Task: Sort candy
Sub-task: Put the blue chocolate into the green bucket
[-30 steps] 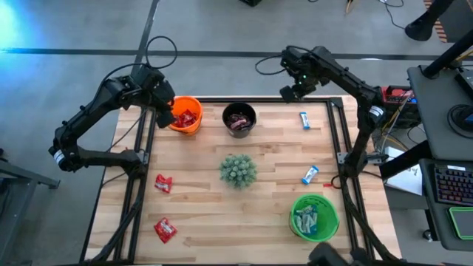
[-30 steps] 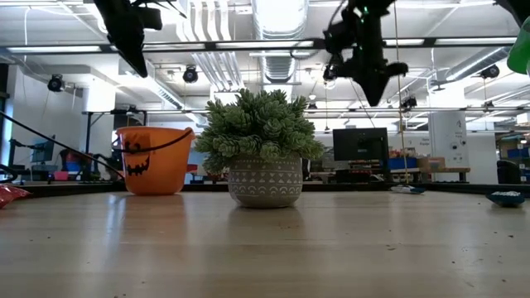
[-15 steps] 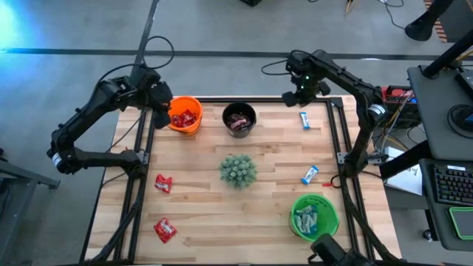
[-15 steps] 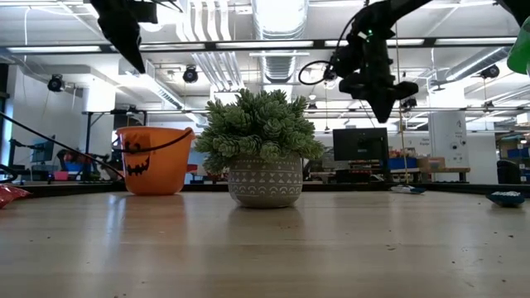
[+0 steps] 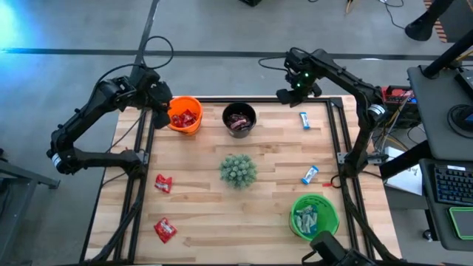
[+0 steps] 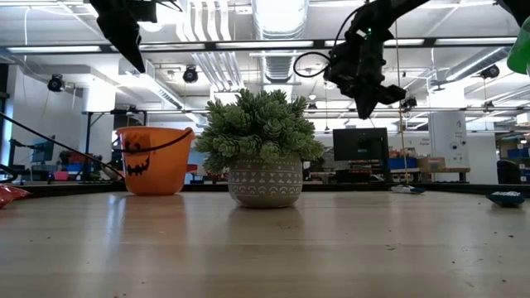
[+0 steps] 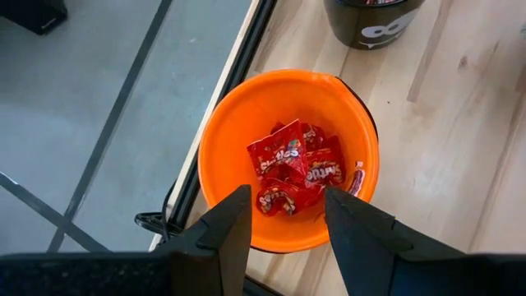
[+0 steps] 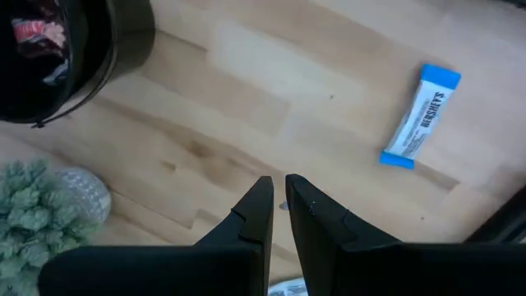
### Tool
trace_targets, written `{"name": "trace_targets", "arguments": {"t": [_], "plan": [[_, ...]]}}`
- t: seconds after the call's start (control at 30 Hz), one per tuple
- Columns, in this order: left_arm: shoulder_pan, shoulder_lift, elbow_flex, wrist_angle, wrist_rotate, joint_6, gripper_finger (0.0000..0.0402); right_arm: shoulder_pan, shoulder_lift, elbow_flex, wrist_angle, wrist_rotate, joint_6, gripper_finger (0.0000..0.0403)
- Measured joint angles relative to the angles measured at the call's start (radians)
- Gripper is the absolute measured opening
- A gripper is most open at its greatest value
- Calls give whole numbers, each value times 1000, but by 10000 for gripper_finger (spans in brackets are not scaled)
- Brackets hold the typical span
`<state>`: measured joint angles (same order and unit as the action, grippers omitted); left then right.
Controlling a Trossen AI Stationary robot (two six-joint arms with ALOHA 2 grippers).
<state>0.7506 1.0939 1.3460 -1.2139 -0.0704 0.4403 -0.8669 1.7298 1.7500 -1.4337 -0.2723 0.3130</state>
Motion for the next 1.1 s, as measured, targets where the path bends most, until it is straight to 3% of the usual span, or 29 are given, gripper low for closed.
{"name": "trace_targets", "arguments": {"t": [0.27, 0.53, 0.8, 1.1], "plan": [[0, 0, 0, 0, -7, -10, 137, 0, 0, 0, -50, -43, -43, 34], [0, 0, 0, 0, -129, -12, 137, 3, 0, 0, -59, -38, -9, 34], [0, 0, 0, 1, -130, -14, 137, 3, 0, 0, -45, -34, 84, 34], [0, 0, 0, 1, -130, -38, 137, 2, 2, 1, 28, -46, 82, 34]]}}
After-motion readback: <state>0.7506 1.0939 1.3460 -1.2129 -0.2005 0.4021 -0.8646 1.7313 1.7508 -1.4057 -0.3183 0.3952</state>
